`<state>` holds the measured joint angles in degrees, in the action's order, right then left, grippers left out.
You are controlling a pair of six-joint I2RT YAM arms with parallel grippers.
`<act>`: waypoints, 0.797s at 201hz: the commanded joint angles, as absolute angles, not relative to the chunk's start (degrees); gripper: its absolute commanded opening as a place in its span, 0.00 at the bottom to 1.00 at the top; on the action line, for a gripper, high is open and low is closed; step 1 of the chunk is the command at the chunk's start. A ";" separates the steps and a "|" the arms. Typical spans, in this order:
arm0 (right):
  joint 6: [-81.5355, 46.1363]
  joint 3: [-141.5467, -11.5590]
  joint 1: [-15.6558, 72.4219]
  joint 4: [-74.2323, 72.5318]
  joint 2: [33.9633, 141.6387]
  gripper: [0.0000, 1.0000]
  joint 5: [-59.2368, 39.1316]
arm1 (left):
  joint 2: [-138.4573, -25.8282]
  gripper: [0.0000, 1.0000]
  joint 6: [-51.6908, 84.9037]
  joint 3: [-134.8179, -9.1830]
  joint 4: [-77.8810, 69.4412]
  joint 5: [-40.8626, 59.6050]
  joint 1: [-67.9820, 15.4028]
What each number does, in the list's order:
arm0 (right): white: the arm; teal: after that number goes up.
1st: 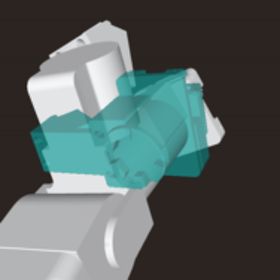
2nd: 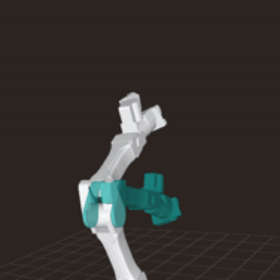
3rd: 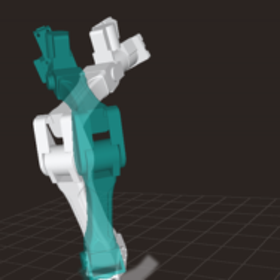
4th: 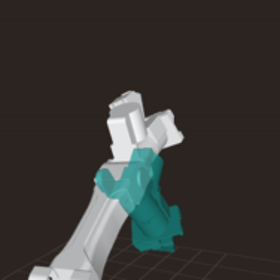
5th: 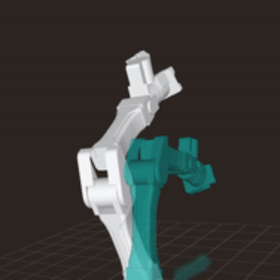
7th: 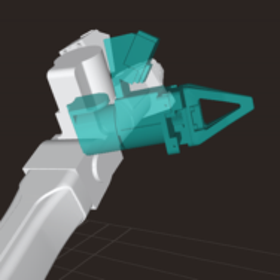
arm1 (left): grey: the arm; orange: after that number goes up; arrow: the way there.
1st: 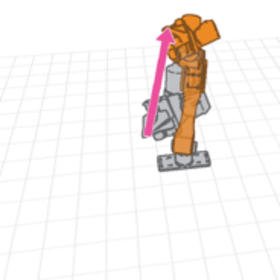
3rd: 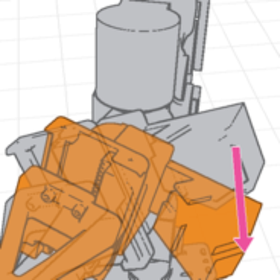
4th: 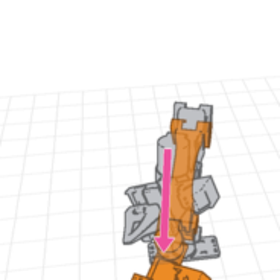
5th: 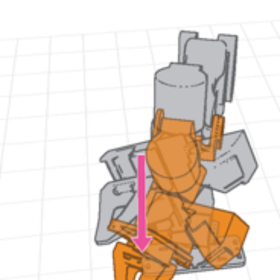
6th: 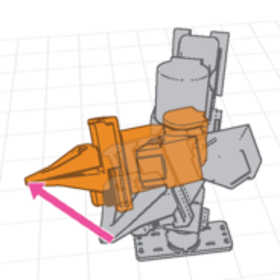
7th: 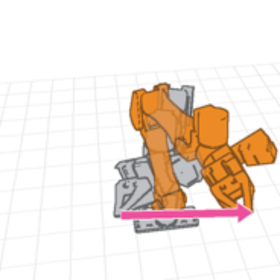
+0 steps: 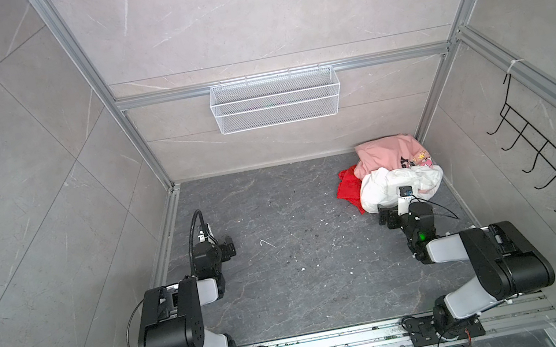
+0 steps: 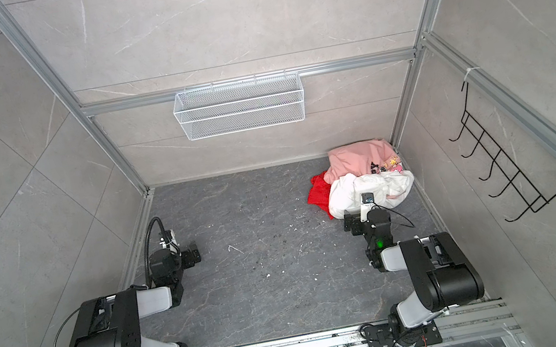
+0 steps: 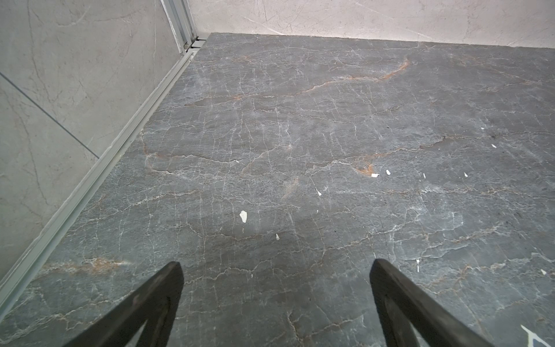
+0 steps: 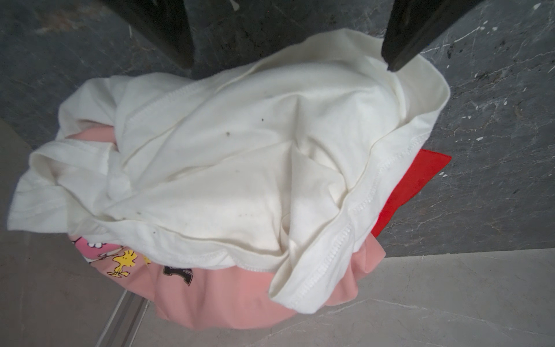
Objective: Pick out a specific cloth from the pile
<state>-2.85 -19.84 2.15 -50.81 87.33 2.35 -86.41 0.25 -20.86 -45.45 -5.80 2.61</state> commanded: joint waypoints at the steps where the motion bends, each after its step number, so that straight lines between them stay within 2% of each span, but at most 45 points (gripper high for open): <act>1: -2.98 -20.52 1.87 -51.06 86.92 0.99 3.25 | -85.87 1.00 1.01 -20.95 -47.70 -5.59 2.63; 60: -2.13 -20.12 2.23 -51.52 85.53 0.99 2.29 | -85.11 1.00 0.99 -20.91 -47.14 -5.76 2.62; 78: -0.08 -21.68 4.62 -43.87 80.33 1.00 4.87 | -80.83 1.00 1.14 -21.49 -42.96 -7.15 2.41; 100: 2.08 -23.25 8.26 -37.81 75.19 1.00 9.48 | -76.07 1.00 4.71 -27.20 -27.34 -11.82 2.04; 114: 1.42 -24.93 9.91 -33.57 72.91 0.99 12.08 | -74.78 1.00 5.58 -29.47 -22.58 -11.78 1.95; 160: -8.98 -33.33 10.35 -16.98 67.75 1.00 7.08 | -75.77 1.00 7.17 -37.25 -13.89 -19.12 -4.77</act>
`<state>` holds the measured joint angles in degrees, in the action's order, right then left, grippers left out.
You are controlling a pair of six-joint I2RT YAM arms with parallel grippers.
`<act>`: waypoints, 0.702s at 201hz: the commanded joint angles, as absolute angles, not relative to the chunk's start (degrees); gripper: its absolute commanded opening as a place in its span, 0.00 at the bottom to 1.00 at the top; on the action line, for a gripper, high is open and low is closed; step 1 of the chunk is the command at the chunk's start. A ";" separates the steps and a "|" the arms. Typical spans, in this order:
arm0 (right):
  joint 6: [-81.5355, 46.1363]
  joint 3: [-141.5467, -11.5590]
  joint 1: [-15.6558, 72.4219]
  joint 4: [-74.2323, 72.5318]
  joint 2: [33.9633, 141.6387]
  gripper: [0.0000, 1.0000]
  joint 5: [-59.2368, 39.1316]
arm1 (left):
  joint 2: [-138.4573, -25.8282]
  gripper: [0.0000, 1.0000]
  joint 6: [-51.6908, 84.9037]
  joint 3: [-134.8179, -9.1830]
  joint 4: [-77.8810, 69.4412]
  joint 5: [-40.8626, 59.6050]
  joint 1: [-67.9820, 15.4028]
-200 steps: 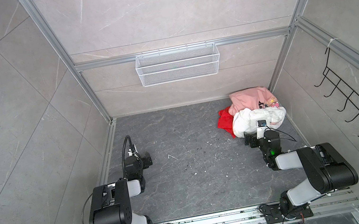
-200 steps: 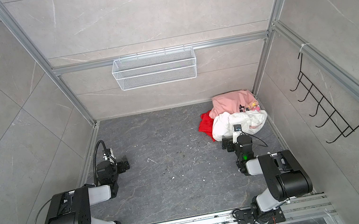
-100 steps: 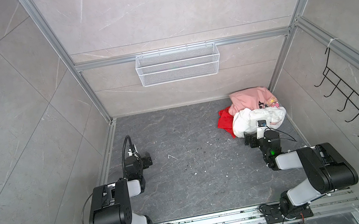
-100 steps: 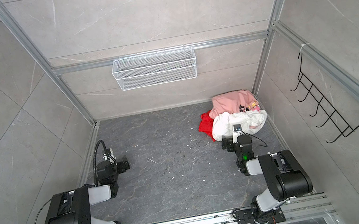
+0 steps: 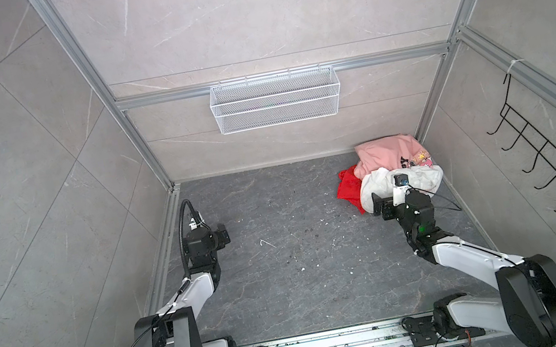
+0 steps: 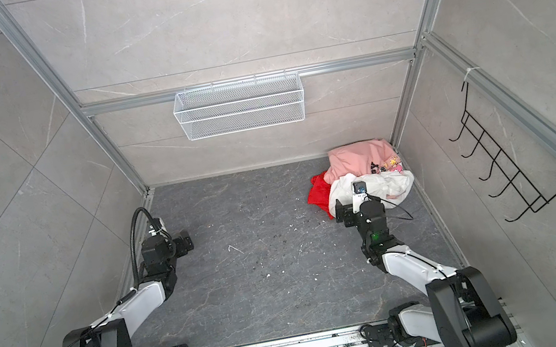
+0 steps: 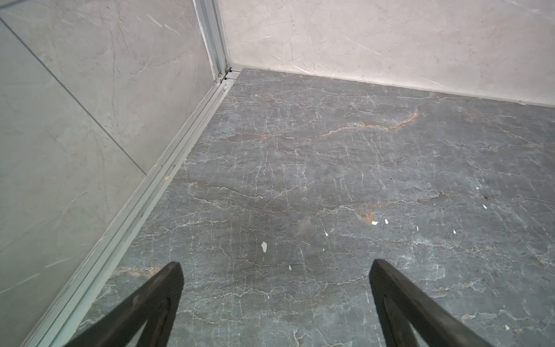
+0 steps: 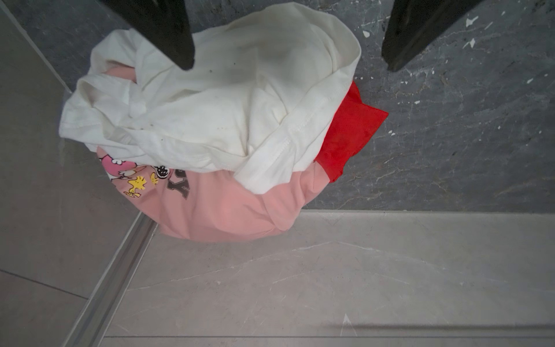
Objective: Pick out a specific cloth from the pile
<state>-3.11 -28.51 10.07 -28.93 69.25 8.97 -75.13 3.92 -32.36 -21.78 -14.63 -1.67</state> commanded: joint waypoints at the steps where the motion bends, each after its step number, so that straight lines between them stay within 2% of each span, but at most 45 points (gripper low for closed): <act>1: -9.15 -33.54 10.36 -16.75 67.80 1.00 6.83 | -75.85 1.00 7.67 -37.57 -13.45 -18.83 -4.80; 47: -13.30 -40.48 10.42 -9.52 71.51 1.00 1.19 | -84.79 1.00 14.30 -53.29 -0.19 -3.37 -6.26; 100: -17.69 -49.03 10.40 -1.77 76.29 1.00 -3.32 | -97.33 0.93 15.07 -66.13 -0.53 9.83 -18.69; 141: -19.60 -52.77 10.35 2.11 79.07 1.00 -4.50 | -105.36 0.89 20.98 -72.07 -4.91 20.33 -21.74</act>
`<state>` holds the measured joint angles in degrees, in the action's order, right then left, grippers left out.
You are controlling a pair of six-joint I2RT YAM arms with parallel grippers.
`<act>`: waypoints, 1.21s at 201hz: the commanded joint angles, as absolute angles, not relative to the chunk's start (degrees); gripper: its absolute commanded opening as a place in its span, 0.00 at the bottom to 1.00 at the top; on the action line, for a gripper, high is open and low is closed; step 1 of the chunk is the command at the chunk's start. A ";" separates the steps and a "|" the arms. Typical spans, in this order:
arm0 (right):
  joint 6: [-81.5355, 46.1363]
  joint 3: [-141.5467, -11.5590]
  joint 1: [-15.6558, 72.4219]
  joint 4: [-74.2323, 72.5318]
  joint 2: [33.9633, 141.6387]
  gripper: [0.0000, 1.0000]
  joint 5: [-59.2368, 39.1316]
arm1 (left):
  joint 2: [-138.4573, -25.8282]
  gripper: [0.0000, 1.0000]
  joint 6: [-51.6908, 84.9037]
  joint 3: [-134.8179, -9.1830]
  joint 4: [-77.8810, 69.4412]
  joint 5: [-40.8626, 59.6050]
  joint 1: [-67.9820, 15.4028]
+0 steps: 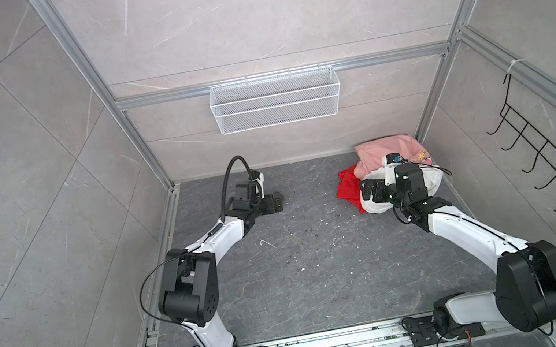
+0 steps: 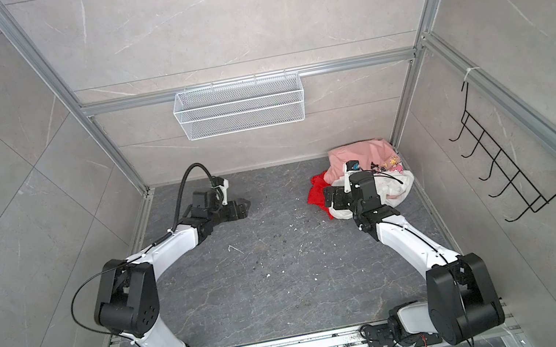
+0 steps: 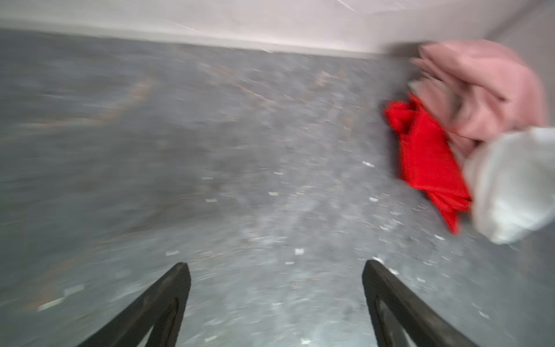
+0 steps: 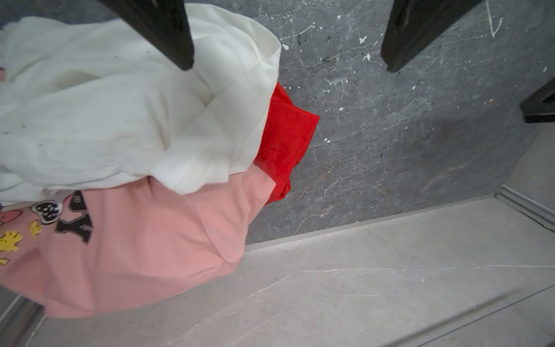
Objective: Pick out a specific cloth from the pile
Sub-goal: 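Reach both grippers toward the red cloth at the pile's edge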
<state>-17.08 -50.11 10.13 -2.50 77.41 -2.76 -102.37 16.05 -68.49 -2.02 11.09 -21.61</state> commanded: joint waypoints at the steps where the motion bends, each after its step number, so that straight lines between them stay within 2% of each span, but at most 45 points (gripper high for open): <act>1: -19.60 -52.77 10.35 2.11 79.07 1.00 -4.50 | -105.54 0.89 20.98 -72.25 -4.91 20.33 -21.81; 27: -19.95 -52.87 10.28 1.73 80.61 1.00 -6.26 | -109.94 0.87 24.67 -75.56 -7.14 25.85 -23.34; 107: -23.96 -54.76 10.26 1.18 85.66 1.00 -9.88 | -123.32 0.82 31.24 -85.62 -11.23 34.29 -28.46; 150: -23.82 -55.21 10.29 1.23 87.73 1.00 -9.74 | -132.24 0.76 36.94 -92.88 -16.18 40.16 -29.49; 243: -24.19 -55.11 10.18 -0.56 89.89 1.00 -10.77 | -145.42 0.68 44.12 -106.14 -21.44 41.54 -32.34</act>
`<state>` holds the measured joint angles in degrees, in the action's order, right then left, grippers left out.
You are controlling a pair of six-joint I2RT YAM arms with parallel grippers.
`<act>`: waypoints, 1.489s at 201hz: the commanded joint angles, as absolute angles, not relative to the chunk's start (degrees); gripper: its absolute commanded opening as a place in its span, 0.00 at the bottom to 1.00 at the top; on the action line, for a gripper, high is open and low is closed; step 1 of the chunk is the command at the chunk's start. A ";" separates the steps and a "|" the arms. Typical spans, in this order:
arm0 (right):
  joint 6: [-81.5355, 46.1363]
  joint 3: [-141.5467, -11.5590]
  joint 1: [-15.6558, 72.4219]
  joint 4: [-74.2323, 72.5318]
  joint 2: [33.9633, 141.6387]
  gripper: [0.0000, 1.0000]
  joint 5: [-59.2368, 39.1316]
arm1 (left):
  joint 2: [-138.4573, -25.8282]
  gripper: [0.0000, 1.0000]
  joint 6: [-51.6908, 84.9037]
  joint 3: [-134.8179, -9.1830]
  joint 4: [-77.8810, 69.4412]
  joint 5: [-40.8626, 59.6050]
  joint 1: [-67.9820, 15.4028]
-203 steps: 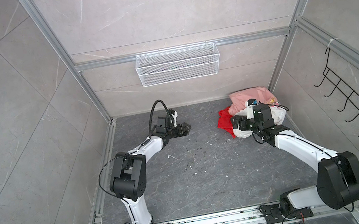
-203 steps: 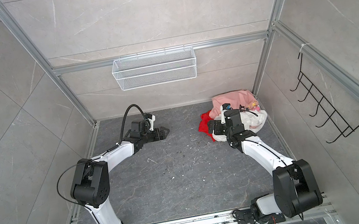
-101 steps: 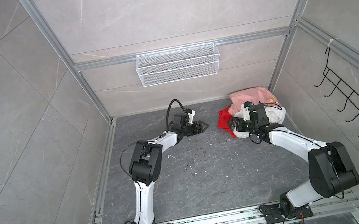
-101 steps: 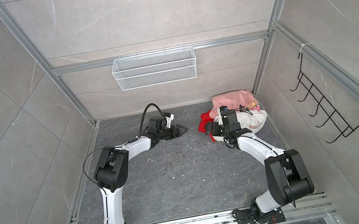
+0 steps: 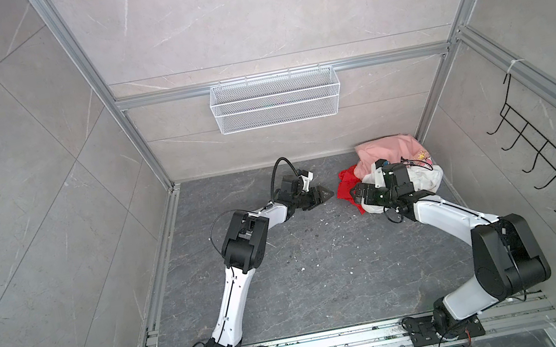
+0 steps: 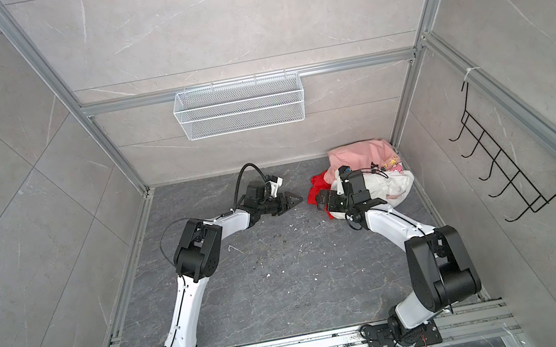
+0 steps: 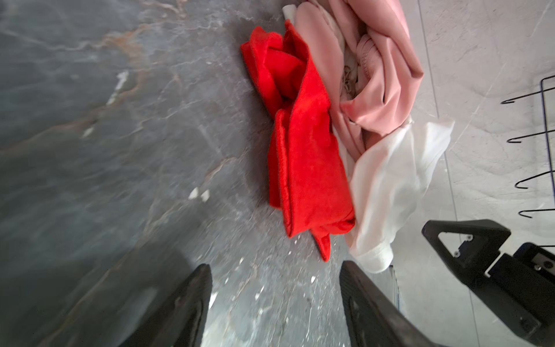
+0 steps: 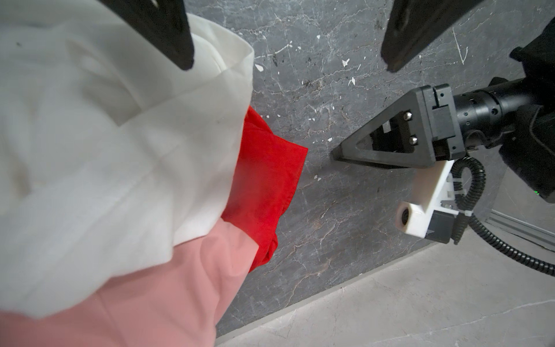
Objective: Pick out a specific cloth from the pile
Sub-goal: 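Reach both grippers toward the red cloth at the pile's edge, then close the left gripper on the red cloth's corner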
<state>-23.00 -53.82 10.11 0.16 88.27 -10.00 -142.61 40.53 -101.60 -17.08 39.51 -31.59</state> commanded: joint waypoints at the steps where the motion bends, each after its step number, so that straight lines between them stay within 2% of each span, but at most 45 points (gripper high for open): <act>1: -24.22 -55.11 10.28 -0.55 89.86 1.00 -10.79 | -145.61 0.68 44.25 -106.29 -21.53 41.56 -32.34; 73: -24.59 -54.92 10.20 0.00 89.40 1.00 -9.60 | -152.60 0.59 48.50 -113.88 -24.38 42.35 -33.53; 130: -24.79 -54.75 10.23 0.42 88.98 1.00 -8.57 | -155.54 0.44 52.53 -116.01 -26.93 43.68 -33.94; 210: -25.44 -54.43 10.15 0.86 88.33 1.00 -7.73 | -155.49 0.30 52.56 -116.01 -27.48 43.50 -34.41; 299: -25.58 -53.97 10.22 0.86 87.52 1.00 -7.20 | -152.27 0.07 52.23 -114.08 -27.72 43.68 -34.80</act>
